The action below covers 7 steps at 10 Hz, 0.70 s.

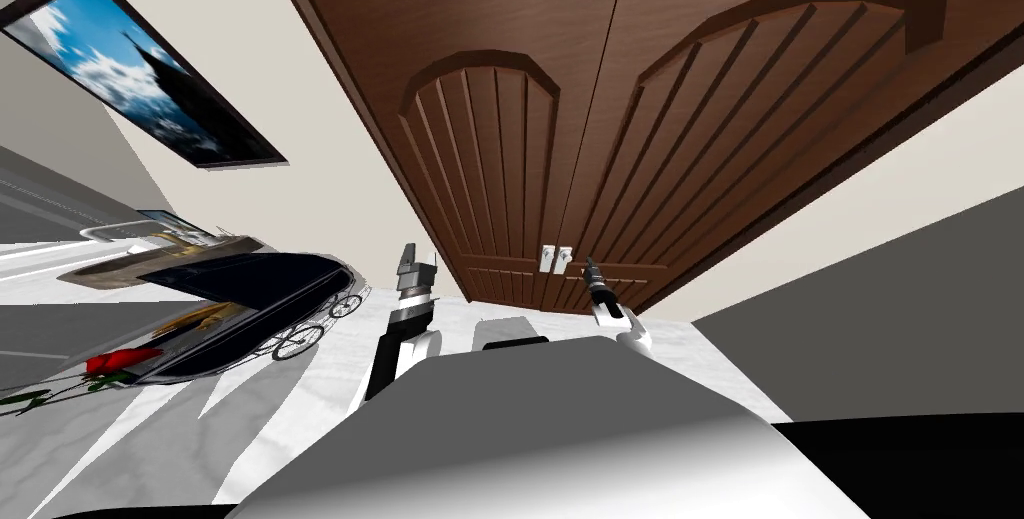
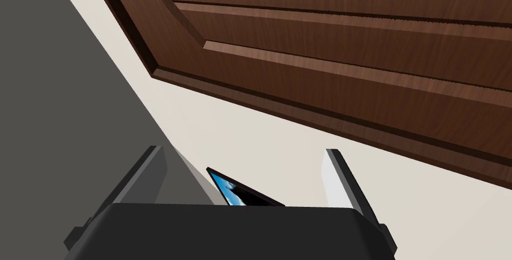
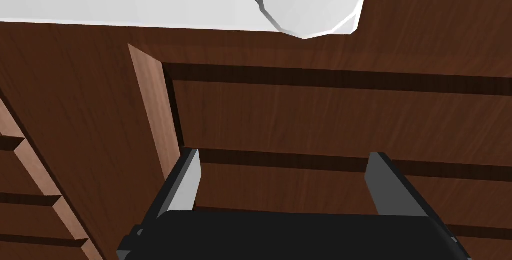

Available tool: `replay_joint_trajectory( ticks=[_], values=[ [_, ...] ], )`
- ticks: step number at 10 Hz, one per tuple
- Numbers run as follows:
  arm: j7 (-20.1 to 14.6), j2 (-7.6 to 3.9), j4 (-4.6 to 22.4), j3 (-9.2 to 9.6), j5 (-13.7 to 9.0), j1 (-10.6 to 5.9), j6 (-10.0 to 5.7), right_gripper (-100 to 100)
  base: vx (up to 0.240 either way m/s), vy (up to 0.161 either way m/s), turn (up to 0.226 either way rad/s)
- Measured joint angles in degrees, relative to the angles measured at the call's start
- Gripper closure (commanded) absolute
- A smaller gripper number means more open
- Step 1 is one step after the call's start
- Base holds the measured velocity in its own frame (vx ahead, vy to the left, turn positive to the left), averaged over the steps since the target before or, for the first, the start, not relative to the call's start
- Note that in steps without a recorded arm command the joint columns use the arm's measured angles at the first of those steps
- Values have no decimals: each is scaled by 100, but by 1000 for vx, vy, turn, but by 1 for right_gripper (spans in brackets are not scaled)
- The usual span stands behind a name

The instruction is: Pull the door open

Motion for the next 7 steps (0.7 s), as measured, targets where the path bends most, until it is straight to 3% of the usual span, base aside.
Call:
replay_joint_trajectory(
  ticks=[1, 2, 7],
  values=[
    [0, 59, -5, 83, 12, -59, -51, -100, 120, 58, 42],
    [2, 68, -7, 96, 13, -71, -66, 100, -15, -8, -39],
    [0, 57, -6, 81, 11, -59, -51, 100, -25, -13, -2]
  ],
)
